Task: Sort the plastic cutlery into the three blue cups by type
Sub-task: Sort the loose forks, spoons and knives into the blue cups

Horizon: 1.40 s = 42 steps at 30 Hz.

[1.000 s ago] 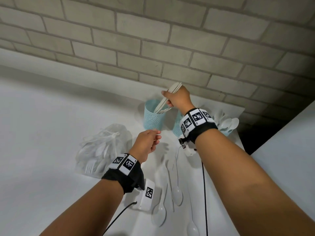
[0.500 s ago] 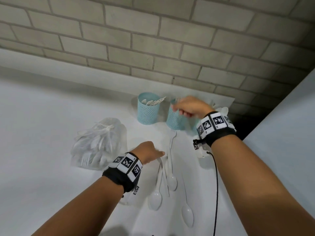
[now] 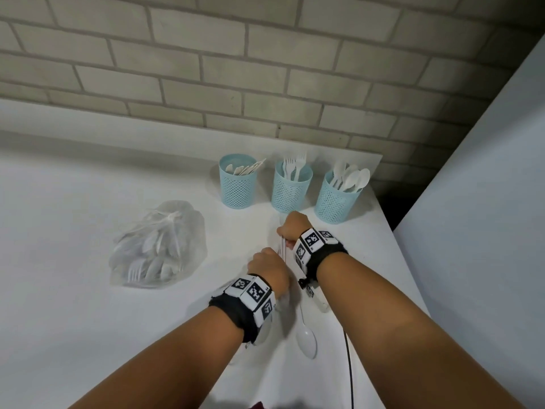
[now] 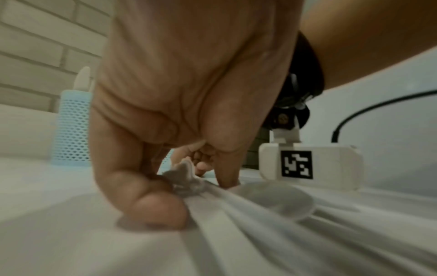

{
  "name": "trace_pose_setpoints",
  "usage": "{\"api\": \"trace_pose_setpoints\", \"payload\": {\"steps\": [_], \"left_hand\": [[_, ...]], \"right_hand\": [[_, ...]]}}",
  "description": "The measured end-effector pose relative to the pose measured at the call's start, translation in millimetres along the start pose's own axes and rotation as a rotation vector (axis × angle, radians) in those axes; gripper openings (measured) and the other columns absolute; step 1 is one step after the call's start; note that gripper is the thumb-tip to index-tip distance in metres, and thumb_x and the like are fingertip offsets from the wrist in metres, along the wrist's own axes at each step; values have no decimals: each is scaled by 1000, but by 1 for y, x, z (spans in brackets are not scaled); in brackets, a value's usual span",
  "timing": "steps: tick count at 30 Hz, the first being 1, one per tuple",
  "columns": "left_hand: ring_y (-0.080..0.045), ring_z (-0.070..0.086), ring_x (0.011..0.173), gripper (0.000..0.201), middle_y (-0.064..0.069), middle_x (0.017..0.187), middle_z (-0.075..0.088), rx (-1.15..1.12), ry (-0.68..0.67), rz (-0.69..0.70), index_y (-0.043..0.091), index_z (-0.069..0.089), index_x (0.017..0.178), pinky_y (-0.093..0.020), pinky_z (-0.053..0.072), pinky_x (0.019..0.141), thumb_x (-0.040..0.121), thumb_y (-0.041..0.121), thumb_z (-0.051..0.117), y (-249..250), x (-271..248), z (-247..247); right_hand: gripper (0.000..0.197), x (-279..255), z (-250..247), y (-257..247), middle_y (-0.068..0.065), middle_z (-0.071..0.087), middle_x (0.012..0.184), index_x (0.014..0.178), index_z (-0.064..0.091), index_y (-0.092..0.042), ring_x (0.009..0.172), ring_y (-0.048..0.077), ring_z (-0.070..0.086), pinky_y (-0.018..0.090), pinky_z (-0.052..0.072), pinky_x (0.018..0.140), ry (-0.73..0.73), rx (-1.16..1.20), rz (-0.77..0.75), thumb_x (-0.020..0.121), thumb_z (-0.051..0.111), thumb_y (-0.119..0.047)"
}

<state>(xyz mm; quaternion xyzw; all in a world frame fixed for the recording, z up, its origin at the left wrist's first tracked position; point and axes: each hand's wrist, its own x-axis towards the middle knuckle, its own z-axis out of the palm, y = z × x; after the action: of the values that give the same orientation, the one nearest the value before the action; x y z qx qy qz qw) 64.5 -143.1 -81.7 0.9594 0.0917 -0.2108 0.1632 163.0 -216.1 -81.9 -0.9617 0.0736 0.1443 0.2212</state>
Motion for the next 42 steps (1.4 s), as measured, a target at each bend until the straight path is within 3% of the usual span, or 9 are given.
{"api": "trace_pose_setpoints", "payload": {"steps": [6,10,16,20,27,30,34,38,42], "left_hand": [[-29,50,120,54,-18,131,46,-63,-31,153,-6,32,128,-30,44,92,91,23,58,-17,10,-5],[-27,55,116,38,-18,128,52,-24,-12,248,-7,49,121,-26,45,88,90,15,55,-17,9,-16],[-31,63,107,33,-20,114,64,-77,-66,217,-6,59,110,-32,51,86,82,11,63,-16,10,-30],[-30,60,110,35,-18,117,62,-142,47,208,-5,58,110,-31,49,87,83,16,65,-17,14,-26],[-32,55,114,28,-19,121,59,-233,118,177,-5,56,111,-30,44,88,86,8,60,-27,20,-23],[-28,57,104,11,-14,102,60,-368,102,152,3,51,82,-30,44,82,85,8,61,-37,23,-27],[-26,50,70,27,-10,64,43,-882,-41,91,7,41,60,-30,39,61,79,1,60,-51,33,-27],[-30,60,73,8,-19,77,58,-1288,-158,88,-4,59,81,-39,52,75,84,-8,52,-59,33,-29],[-26,62,73,16,-16,82,63,-1489,-211,139,-2,60,87,-35,55,69,90,-9,46,-57,27,-35]], "right_hand": [[15,-11,-24,25,13,56,62,67,48,-4,55,26,52,28,43,53,51,318,148,79,53,-12],[7,-33,-40,35,15,61,61,79,53,1,53,24,55,30,47,60,-253,376,265,82,48,-3],[23,-65,-37,36,4,57,59,74,61,-7,52,17,51,26,47,57,-768,128,247,80,73,-25],[40,-87,-20,26,6,56,59,63,58,-9,51,18,48,26,46,56,-743,65,196,63,85,-38],[32,-101,6,-1,2,55,66,67,55,-11,58,16,52,27,46,62,-445,-219,39,78,74,-35],[26,-100,5,-1,6,54,64,68,50,-8,56,18,52,29,46,58,-357,-181,49,81,70,-20],[23,-93,-2,4,8,52,58,63,48,-7,47,19,47,24,40,47,-169,-34,55,84,56,-9],[11,-86,-8,2,19,67,83,78,52,-7,63,20,58,27,48,58,-284,427,44,86,58,-7],[7,-87,-12,-5,6,63,73,92,61,-6,53,10,60,23,56,53,-355,624,-21,88,63,-11]]}}
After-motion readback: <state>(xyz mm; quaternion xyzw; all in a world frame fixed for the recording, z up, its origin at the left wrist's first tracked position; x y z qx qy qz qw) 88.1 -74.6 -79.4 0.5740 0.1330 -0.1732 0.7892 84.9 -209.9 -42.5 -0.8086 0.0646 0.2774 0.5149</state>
